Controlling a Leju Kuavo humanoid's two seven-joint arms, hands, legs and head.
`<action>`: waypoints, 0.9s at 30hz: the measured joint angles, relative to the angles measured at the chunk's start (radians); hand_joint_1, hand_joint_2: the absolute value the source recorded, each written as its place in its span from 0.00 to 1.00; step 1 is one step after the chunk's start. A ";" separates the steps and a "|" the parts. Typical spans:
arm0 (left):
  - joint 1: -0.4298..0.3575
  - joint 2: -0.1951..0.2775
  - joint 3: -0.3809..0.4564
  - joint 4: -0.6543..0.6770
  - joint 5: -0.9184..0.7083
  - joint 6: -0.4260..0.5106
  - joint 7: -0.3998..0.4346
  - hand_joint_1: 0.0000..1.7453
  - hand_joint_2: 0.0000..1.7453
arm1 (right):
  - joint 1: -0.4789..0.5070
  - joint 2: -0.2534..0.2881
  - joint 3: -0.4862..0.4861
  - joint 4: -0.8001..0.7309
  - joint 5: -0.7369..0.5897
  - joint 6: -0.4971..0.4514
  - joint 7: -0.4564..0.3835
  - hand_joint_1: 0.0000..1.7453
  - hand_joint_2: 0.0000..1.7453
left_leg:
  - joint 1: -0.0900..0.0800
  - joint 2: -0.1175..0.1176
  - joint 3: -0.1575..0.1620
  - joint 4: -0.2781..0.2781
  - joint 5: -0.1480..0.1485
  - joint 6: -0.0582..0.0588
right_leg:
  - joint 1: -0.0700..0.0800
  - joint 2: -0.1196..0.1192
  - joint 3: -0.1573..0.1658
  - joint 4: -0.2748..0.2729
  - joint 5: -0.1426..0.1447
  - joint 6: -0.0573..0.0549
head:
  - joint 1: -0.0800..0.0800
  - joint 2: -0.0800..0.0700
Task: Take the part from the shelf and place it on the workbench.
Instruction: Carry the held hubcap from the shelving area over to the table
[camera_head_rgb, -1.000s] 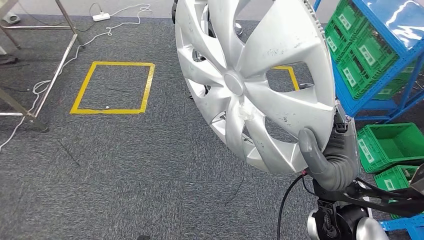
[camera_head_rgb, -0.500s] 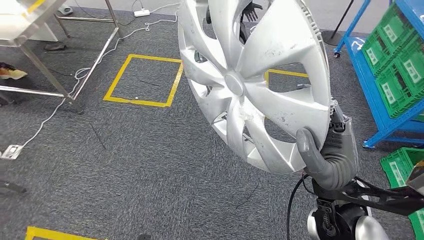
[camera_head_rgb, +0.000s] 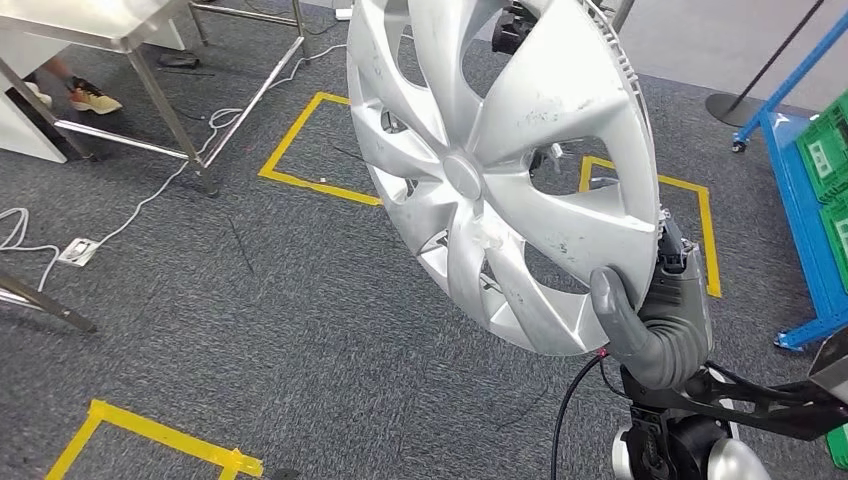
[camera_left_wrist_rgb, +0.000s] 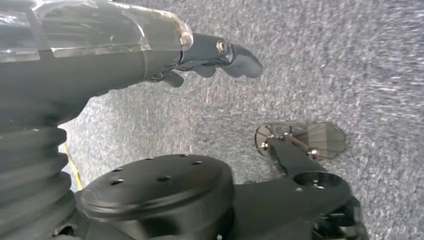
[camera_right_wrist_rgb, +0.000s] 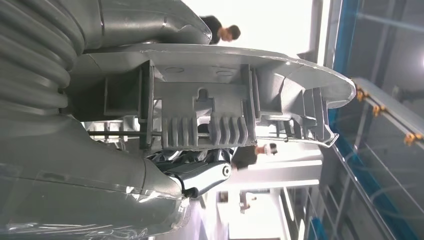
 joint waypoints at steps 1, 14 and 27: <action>0.000 0.000 0.000 0.000 0.000 0.000 0.002 0.00 1.00 | 0.001 0.000 0.001 0.001 -0.001 0.003 -0.002 1.00 1.00 | -0.003 -0.013 0.001 0.000 0.001 0.002 | 0.002 0.003 -0.001 -0.007 0.019 -0.008 | 0.000 0.000; 0.002 -0.002 0.000 0.000 0.001 0.000 -0.002 0.00 1.00 | -0.009 0.001 0.006 0.002 -0.006 0.018 -0.007 1.00 1.00 | -0.001 -0.075 -0.010 -0.001 0.010 -0.018 | 0.021 0.041 0.121 -0.302 0.164 -0.050 | 0.003 0.000; 0.001 0.005 0.000 0.000 0.003 0.009 -0.007 0.00 1.00 | 0.005 0.004 0.007 0.010 -0.009 0.024 -0.032 1.00 1.00 | 0.014 0.062 0.003 0.002 -0.007 -0.023 | 0.000 -0.076 0.129 -0.278 0.128 0.005 | -0.005 0.000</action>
